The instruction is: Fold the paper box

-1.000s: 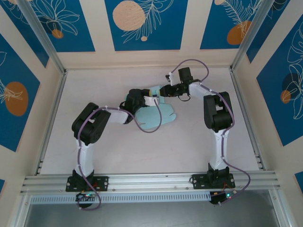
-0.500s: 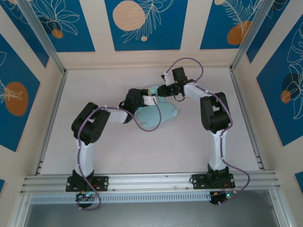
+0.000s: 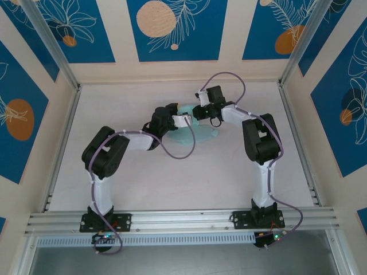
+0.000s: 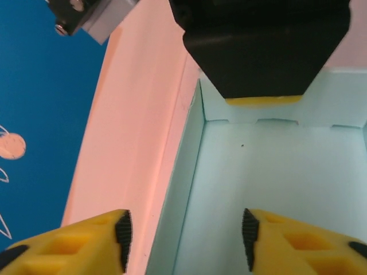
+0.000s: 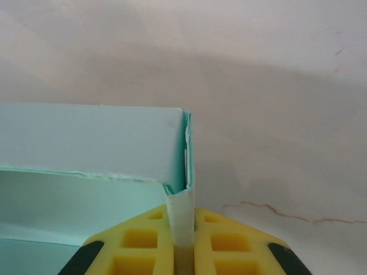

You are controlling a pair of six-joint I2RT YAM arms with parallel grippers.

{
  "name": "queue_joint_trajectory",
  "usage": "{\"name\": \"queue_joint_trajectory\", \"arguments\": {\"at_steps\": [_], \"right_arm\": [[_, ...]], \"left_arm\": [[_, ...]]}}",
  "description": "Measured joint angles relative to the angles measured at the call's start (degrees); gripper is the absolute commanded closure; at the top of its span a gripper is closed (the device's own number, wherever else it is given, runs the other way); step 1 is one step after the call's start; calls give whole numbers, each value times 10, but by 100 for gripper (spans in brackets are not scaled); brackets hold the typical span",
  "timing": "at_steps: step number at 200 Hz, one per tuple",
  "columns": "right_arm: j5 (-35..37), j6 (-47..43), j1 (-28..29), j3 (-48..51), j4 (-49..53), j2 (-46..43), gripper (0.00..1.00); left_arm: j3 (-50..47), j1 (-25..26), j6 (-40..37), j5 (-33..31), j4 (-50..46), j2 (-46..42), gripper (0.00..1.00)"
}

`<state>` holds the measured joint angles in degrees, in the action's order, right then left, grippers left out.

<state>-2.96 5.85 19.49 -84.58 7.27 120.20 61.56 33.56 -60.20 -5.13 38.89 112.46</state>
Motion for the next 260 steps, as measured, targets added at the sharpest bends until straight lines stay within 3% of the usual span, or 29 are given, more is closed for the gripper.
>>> {"name": "queue_joint_trajectory", "arguments": {"at_steps": [15, 36, 65, 121, 148, 173, 222, 260], "right_arm": [[14, -2, 3, 20, -16, -13, 100], [27, -6, 6, 48, -37, -29, 100], [44, -10, 13, 77, -63, -45, 100], [82, -15, 34, 117, -87, -79, 100], [90, -17, 39, 130, -100, -92, 100], [98, -17, 44, 144, -109, -102, 100], [129, -16, 56, 158, -132, -113, 100], [150, -16, 64, 172, -144, -117, 100]], "left_arm": [[-14, 0, 21, -3, -17, -32, 12], [-33, 1, 67, -12, -40, -90, 0], [-58, 1, 156, -35, -75, -185, 0], [-79, -13, 422, -117, -223, -334, 0], [-80, -86, 573, -94, -308, -359, 13], [-79, -142, 660, -56, -359, -358, 22], [7, -140, 775, 45, -429, -313, 29], [51, -126, 828, 81, -463, -279, 32]]}}
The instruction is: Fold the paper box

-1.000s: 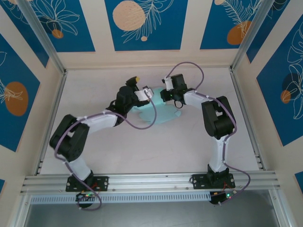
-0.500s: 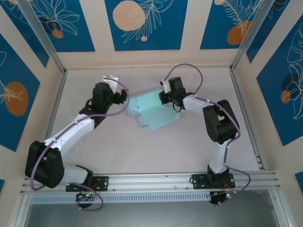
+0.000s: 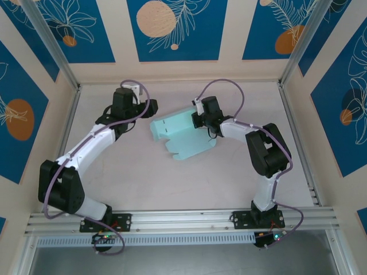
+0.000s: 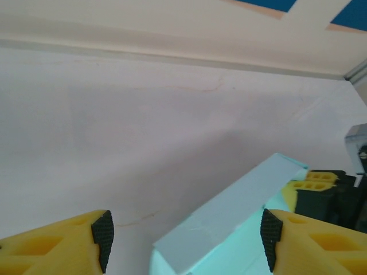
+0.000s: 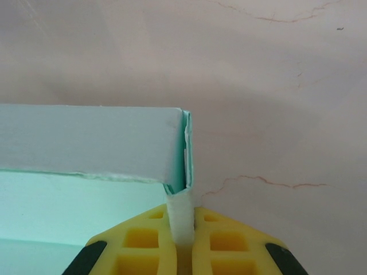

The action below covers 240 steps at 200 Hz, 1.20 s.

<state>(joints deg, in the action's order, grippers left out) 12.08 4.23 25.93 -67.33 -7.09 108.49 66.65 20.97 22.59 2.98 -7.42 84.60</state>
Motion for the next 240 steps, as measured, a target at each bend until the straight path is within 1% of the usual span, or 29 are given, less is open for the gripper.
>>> {"name": "queue_joint_trajectory", "arguments": {"at_steps": [11, 25, 35, 64, 82, 110, 172, 213, 240], "right_arm": [[3, 0, 1, 4, -3, 0, 100], [7, 0, 1, 8, -5, 0, 100], [10, 0, 1, 9, -9, 0, 100], [15, 0, 1, 10, -16, 0, 100], [15, 2, 1, 13, -21, 0, 100], [17, 2, 1, 16, -25, 0, 100], [21, 2, 2, 16, -28, 0, 100], [26, 2, 2, 18, -27, 0, 100], [30, 2, 3, 19, -27, 0, 100]], "left_arm": [[11, 10, 7, 4, -8, 16, 34], [26, 23, 12, 7, -17, 39, 44], [35, 32, 17, 7, -21, 58, 48], [55, 56, 22, -10, -47, 98, 48], [54, 62, 32, -31, -59, 101, 49], [49, 64, 51, -49, -54, 101, 49], [41, 69, 69, -45, -42, 145, 50], [33, 69, 76, -38, -30, 147, 50], [21, 69, 89, -30, -19, 147, 56]]}}
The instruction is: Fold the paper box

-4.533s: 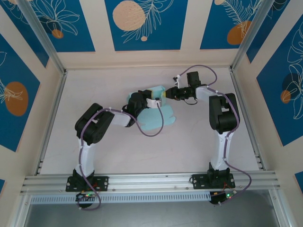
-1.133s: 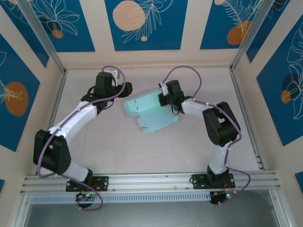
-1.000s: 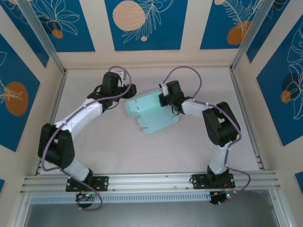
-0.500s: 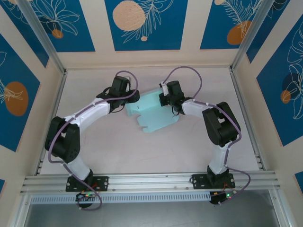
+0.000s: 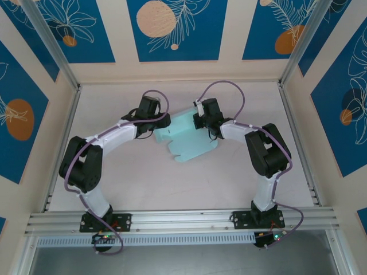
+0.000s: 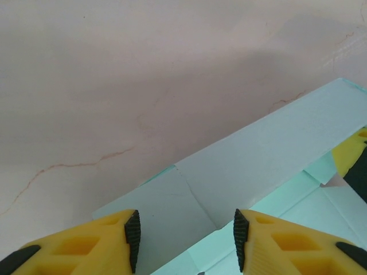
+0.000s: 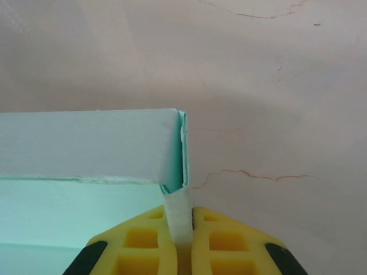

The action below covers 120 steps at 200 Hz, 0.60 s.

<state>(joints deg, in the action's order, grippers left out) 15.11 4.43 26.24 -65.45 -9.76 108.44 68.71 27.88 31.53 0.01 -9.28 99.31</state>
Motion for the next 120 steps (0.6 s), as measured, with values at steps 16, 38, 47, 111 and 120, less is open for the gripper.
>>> {"name": "queue_joint_trajectory", "arguments": {"at_steps": [16, 38, 47, 111, 120], "right_arm": [[4, 0, 0, 0, 2, 0, 100], [8, 3, -1, 0, 3, 0, 100], [8, 5, 0, 0, -1, 0, 100], [8, 15, 0, 0, -3, 0, 100], [8, 15, 0, 0, -3, 0, 100]], "left_arm": [[-10, 0, 10, 10, 12, 0, 59], [-29, 0, 25, 30, 39, 0, 56], [-40, 1, 33, 36, 44, 0, 47], [-108, -23, 38, 19, 41, -51, 52], [-110, -28, 38, 19, 47, -54, 55]]}}
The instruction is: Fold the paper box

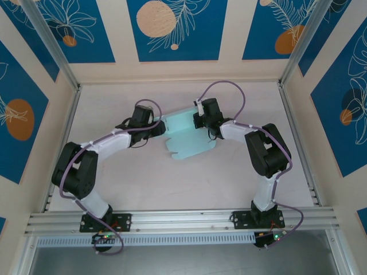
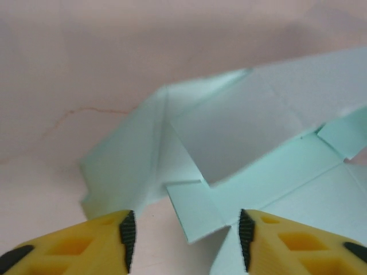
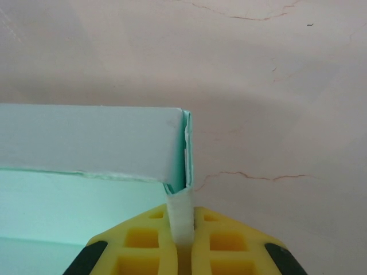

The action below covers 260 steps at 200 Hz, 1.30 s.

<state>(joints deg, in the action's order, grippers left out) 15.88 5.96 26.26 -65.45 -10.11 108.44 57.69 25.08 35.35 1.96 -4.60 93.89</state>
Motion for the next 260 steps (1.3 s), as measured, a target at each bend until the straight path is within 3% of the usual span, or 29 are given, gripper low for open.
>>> {"name": "queue_joint_trajectory", "arguments": {"at_steps": [81, 117, 176, 250, 260], "right_arm": [[0, 0, 3, 0, 0, 0, 100], [0, 0, 4, 0, 0, 0, 100], [0, 0, 8, 0, 0, 0, 100], [10, 5, 8, 2, 0, 0, 100], [11, 7, 9, 4, 0, 0, 100]], "left_arm": [[-26, -5, 2, 5, 71, -54, 59], [-2, -5, 5, 6, 72, -42, 73], [23, -1, 28, -16, 59, 22, 85], [42, 26, 51, -6, 76, 69, 86], [42, 26, 55, -7, 78, 70, 81]]}}
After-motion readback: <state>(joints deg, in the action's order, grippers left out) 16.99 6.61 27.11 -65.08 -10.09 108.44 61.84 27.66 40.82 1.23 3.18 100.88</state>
